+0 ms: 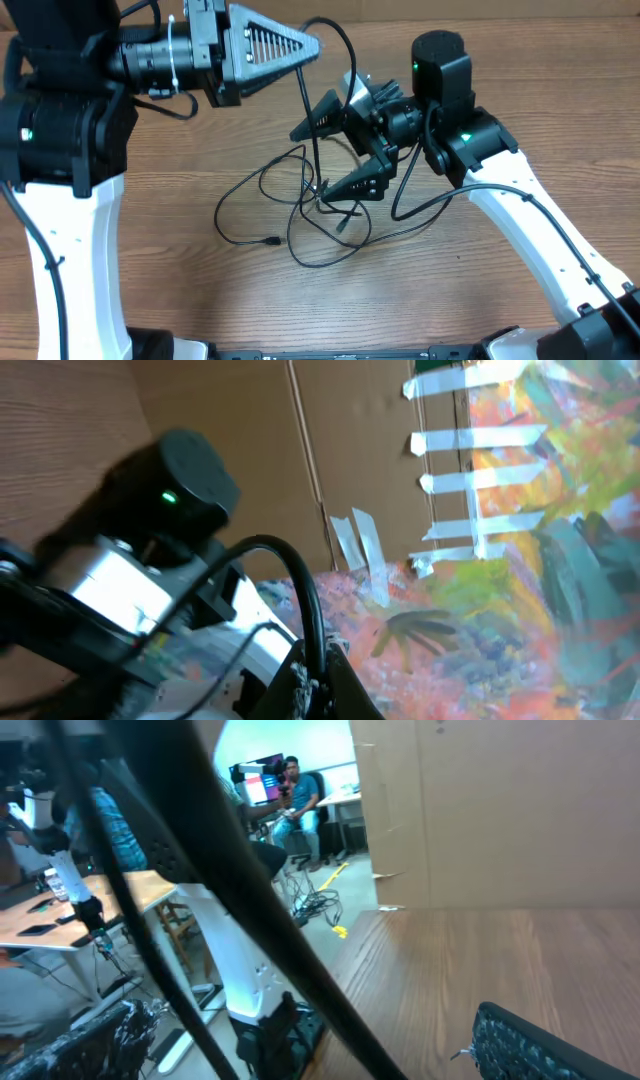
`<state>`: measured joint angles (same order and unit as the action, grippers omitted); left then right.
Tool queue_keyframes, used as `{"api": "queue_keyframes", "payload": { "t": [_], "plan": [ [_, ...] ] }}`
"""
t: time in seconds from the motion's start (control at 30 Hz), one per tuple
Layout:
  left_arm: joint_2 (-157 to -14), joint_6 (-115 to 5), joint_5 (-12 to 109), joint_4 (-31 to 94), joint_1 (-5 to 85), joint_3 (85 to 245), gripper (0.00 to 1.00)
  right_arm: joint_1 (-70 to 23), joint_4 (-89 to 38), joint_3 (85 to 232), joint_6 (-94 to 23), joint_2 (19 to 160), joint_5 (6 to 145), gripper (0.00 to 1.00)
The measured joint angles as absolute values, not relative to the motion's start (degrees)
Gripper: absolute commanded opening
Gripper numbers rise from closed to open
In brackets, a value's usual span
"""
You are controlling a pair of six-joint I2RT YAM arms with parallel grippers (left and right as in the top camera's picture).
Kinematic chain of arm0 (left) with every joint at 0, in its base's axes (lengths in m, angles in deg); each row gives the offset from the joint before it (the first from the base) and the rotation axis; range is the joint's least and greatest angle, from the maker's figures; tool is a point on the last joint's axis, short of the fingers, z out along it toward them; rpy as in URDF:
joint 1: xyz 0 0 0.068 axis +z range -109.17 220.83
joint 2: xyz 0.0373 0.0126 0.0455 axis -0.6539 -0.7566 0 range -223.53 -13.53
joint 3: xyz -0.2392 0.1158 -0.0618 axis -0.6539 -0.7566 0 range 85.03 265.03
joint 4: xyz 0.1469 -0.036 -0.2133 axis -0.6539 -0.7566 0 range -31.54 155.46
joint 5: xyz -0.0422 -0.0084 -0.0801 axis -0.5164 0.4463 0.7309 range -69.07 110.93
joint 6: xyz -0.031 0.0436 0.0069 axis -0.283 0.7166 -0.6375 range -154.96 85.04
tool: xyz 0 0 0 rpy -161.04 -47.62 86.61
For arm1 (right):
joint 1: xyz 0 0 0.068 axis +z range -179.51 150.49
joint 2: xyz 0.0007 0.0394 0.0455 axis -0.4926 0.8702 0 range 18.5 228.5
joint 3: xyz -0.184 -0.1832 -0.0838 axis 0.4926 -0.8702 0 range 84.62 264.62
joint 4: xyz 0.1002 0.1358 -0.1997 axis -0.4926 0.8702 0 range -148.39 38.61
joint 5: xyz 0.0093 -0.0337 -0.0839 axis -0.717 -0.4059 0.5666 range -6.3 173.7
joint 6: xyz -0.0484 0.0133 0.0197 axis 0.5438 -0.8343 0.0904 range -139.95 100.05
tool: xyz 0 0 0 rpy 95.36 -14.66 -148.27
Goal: Untangle cables
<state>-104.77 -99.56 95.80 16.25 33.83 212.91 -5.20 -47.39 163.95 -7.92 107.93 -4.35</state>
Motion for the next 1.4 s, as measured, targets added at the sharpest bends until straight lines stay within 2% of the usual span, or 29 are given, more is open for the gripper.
{"api": "queue_keyframes", "payload": {
  "t": [0.23, 0.27, 0.47, 0.53, 0.57, 0.6, 0.77, 0.87, 0.97, 1.0, 1.2, 1.4],
  "plan": [
    [-107.0, -99.8, 95.7, 16.6, 35.6, 212.9, 0.04, -5.1, -47.5, 164.0, -8.9, 106.0, -4.4, 1.00],
    [-107.2, -100.1, 95.4, 17.1, 35.6, 212.9, 0.04, -5.1, -47.5, 164.0, -9.0, 105.7, -4.4, 0.97],
    [-107.9, -103.3, 94.4, 21.9, 35.6, 212.9, 0.04, -4.5, -48.0, 164.0, -9.1, 105.0, -4.4, 0.52],
    [-108.1, -104.0, 94.3, 23.0, 35.6, 212.9, 0.04, -4.3, -47.9, 164.0, -9.1, 104.9, -4.4, 0.29],
    [-108.1, -104.3, 94.2, 23.3, 35.6, 212.9, 0.04, -4.3, -47.9, 164.0, -9.0, 104.9, -4.4, 0.11],
    [-108.2, -104.6, 94.2, 23.3, 35.8, 212.9, 0.04, -4.3, -47.9, 164.0, -9.1, 104.9, -4.4, 0.04],
    [-108.5, -105.3, 94.2, 23.3, 37.1, 212.9, 0.06, -4.3, -47.7, 164.0, -10.4, 104.9, -4.4, 0.04],
    [-108.5, -105.4, 94.4, 23.6, 37.5, 212.9, 0.27, -4.3, -47.6, 164.0, -11.2, 104.9, -4.4, 0.04],
    [-108.6, -105.4, 95.4, 24.5, 37.5, 212.9, 0.64, -4.4, -47.6, 164.0, -11.4, 104.9, -4.4, 0.04],
    [-108.6, -105.1, 95.9, 25.2, 37.5, 212.9, 0.71, -4.5, -47.7, 164.0, -11.5, 104.9, -4.4, 0.04],
    [-108.6, -104.9, 99.9, 31.5, 37.5, 212.9, 0.73, -7.1, -47.6, 164.0, -12.0, 104.9, -3.4, 0.04],
    [-108.6, -104.9, 104.3, 33.0, 37.5, 212.9, 0.73, -13.7, -45.4, 164.0, -12.5, 104.9, 2.2, 0.04]
  ]
}}
